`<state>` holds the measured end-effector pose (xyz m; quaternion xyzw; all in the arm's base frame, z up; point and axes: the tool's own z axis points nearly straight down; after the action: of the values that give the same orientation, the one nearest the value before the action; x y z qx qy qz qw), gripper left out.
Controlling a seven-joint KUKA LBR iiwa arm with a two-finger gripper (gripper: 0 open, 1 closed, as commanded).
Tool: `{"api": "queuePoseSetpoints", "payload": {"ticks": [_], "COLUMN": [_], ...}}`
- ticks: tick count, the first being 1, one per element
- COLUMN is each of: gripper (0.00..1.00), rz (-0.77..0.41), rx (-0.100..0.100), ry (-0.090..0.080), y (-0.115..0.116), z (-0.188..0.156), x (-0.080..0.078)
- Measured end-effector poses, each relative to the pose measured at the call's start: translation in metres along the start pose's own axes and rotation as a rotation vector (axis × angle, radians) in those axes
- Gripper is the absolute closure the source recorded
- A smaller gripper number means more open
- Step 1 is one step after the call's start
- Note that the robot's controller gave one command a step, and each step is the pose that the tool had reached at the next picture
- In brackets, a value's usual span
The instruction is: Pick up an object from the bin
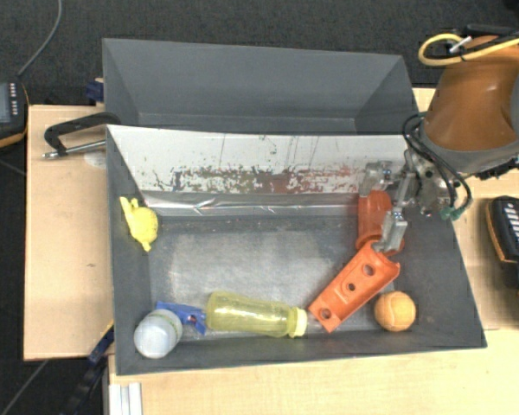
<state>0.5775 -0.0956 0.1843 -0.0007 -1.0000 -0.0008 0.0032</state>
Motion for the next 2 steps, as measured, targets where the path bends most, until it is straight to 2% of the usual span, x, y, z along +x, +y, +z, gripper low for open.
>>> {"api": "queuePoseSetpoints", "payload": {"ticks": [1,2], "gripper": [0.00,0.00], "rz": [-0.002,-0.123], "rx": [0.001,0.003], "ry": [-0.009,-0.015], "y": [0.000,0.004], "z": [-0.005,0.024], "x": [-0.002,0.016]}}
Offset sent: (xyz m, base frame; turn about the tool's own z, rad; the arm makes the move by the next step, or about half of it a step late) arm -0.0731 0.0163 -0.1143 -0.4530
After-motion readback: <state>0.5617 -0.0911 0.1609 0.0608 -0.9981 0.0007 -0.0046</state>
